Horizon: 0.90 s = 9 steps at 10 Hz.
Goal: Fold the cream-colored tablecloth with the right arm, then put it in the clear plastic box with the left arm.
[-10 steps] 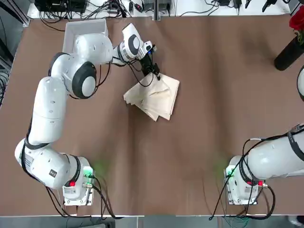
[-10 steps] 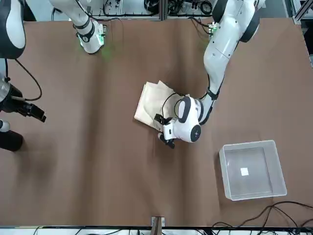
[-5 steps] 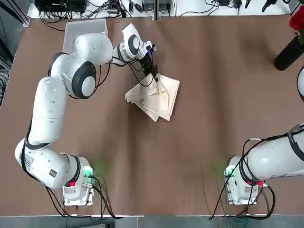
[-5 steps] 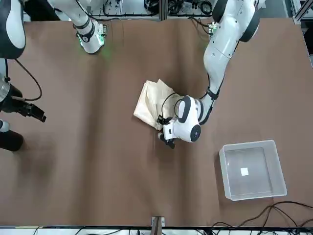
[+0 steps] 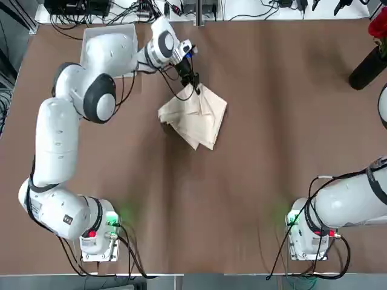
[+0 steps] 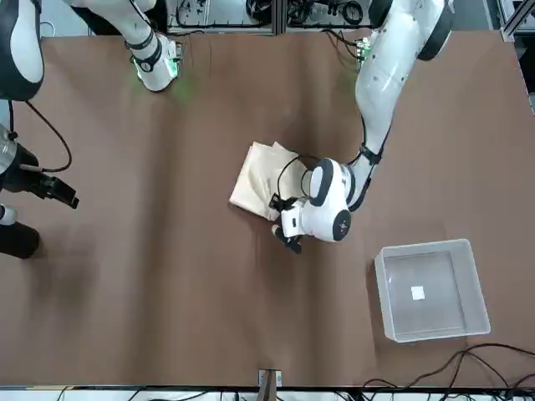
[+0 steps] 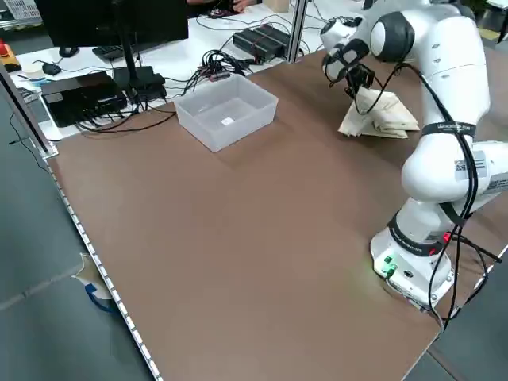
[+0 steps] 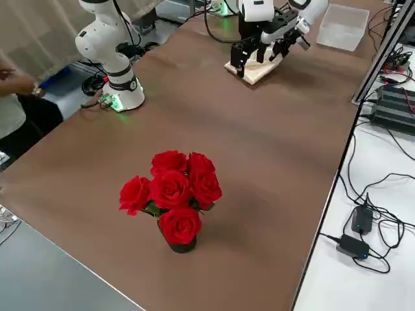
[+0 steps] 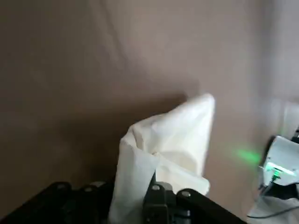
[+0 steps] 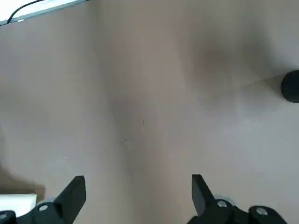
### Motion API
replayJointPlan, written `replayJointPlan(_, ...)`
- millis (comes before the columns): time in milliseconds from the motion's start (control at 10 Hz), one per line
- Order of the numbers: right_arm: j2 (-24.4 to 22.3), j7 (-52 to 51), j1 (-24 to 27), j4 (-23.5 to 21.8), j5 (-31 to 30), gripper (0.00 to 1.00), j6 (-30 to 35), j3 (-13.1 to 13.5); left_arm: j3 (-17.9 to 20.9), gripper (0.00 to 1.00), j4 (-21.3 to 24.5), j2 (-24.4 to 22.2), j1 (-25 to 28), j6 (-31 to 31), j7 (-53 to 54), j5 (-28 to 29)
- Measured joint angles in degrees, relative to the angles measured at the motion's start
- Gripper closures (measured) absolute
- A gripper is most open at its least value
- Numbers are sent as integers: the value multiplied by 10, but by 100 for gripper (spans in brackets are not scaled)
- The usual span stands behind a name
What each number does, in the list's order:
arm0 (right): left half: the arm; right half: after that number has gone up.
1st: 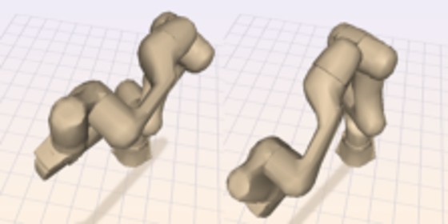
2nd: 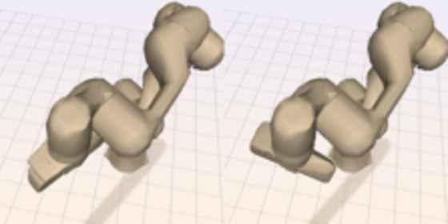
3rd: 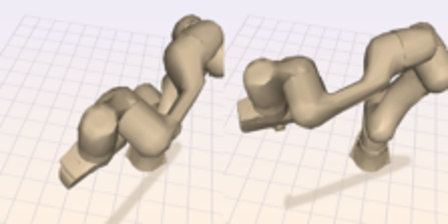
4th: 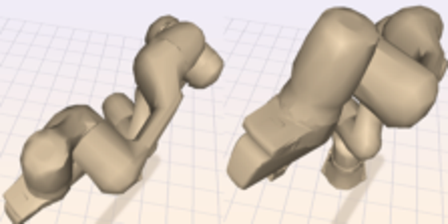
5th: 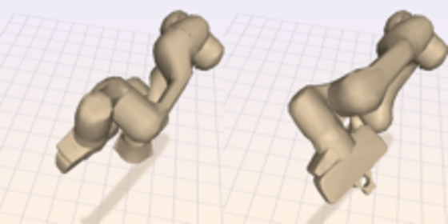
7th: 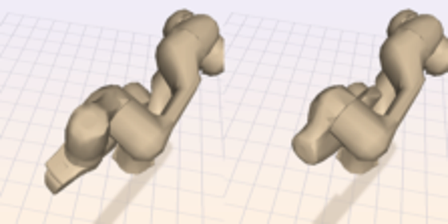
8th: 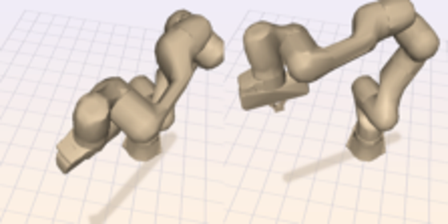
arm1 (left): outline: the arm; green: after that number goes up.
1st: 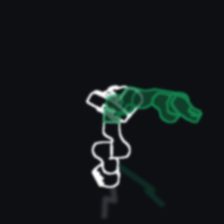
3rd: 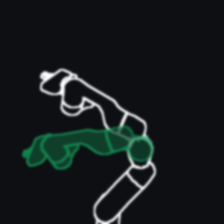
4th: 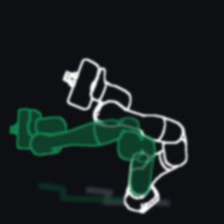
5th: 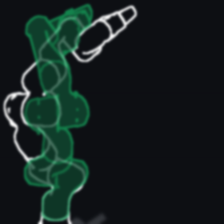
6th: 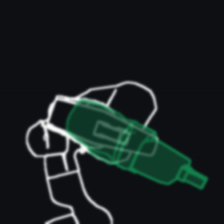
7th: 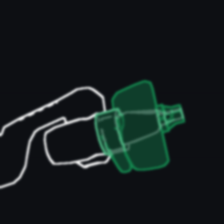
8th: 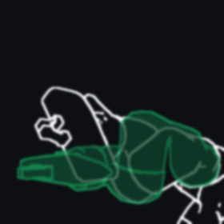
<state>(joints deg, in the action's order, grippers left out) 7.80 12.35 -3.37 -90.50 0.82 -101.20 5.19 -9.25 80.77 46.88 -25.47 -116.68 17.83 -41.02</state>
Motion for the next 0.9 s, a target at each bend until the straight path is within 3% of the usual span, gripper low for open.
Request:
replayJointPlan(400, 0, 0, 0, 0, 1, 0, -12, 0, 20, 86, 3, -92, 48, 115, -1, 64)
replayJointPlan(600, 0, 0, 0, 0, 1, 0, -15, 0, 63, 86, -3, -131, 54, 190, 13, 118)
replayJointPlan(900, 0, 0, 0, 2, 1, 0, -15, -1, 127, 86, -67, -151, 88, 327, 112, 159)
